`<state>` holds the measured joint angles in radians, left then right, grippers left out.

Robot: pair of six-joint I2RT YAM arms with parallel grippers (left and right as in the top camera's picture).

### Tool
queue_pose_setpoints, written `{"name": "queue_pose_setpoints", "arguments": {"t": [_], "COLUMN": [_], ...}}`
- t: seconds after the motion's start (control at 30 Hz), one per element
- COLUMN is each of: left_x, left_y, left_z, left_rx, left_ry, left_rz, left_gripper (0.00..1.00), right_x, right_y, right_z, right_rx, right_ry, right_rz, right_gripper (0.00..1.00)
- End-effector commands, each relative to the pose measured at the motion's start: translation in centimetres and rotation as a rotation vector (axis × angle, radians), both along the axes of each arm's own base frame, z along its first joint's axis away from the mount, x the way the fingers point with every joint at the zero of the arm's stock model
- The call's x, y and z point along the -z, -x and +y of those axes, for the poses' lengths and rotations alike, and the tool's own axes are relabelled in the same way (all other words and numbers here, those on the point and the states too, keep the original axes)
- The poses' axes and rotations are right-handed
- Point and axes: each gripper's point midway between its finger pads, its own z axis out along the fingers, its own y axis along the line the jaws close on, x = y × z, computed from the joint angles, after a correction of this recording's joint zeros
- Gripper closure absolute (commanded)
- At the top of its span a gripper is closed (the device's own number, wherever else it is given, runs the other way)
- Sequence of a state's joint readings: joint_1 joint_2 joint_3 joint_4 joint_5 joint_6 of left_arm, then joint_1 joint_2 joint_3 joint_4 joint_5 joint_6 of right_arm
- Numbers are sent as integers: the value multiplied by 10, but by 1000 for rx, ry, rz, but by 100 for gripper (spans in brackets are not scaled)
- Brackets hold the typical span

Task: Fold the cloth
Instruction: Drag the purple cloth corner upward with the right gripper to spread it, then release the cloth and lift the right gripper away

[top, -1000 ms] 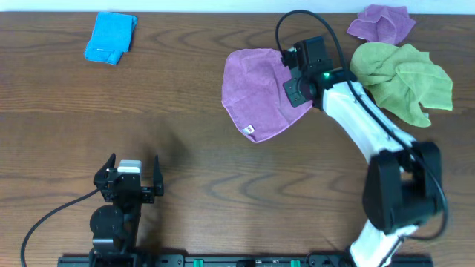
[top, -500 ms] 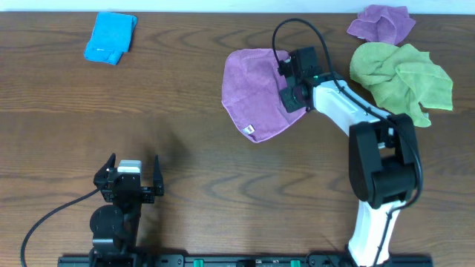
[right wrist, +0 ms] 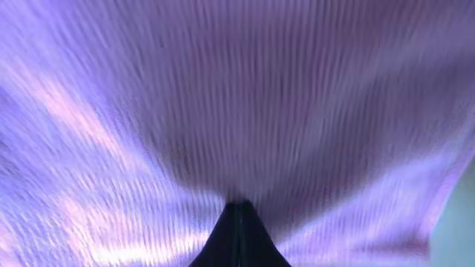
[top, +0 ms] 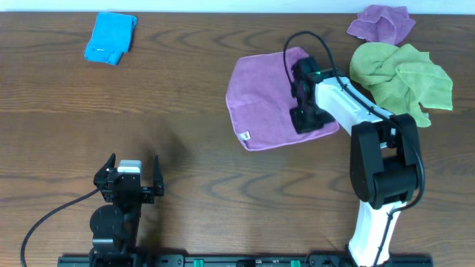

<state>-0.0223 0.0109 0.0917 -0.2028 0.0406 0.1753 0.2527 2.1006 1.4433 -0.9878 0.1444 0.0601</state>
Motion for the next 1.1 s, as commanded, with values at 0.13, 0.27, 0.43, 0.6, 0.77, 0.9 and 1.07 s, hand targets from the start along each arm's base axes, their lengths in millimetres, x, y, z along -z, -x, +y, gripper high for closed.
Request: {"name": "queue_pose_setpoints", "arguments": {"t": [0.13, 0.27, 0.43, 0.6, 0.77, 0.9, 1.07], "left_x": [15, 14, 14, 9, -11, -29, -37], "left_y": [0, 0, 0, 0, 22, 44, 67], "left_z": [5, 5, -8, -20, -91, -121, -140], "left_rx": [-32, -28, 34, 102, 526, 756, 927], "left_ry": [9, 10, 54, 70, 226, 234, 262], "left_rz": [33, 31, 31, 11, -16, -74, -79], "left_gripper": [5, 5, 5, 5, 5, 5, 5], "right_x": [5, -18, -73, -133, -188, -214, -234], "right_y": [32, 29, 25, 26, 33, 45, 65], "right_z": [-30, -28, -18, -10, -5, 9, 23], "right_rx": [88, 99, 97, 81, 63, 11, -12], "right_ry": [137, 123, 55, -5, -90, -201, -318], "right_rz": [106, 54, -82, -251, -413, -464, -480], "right_gripper": [99, 99, 99, 99, 99, 79, 1]}}
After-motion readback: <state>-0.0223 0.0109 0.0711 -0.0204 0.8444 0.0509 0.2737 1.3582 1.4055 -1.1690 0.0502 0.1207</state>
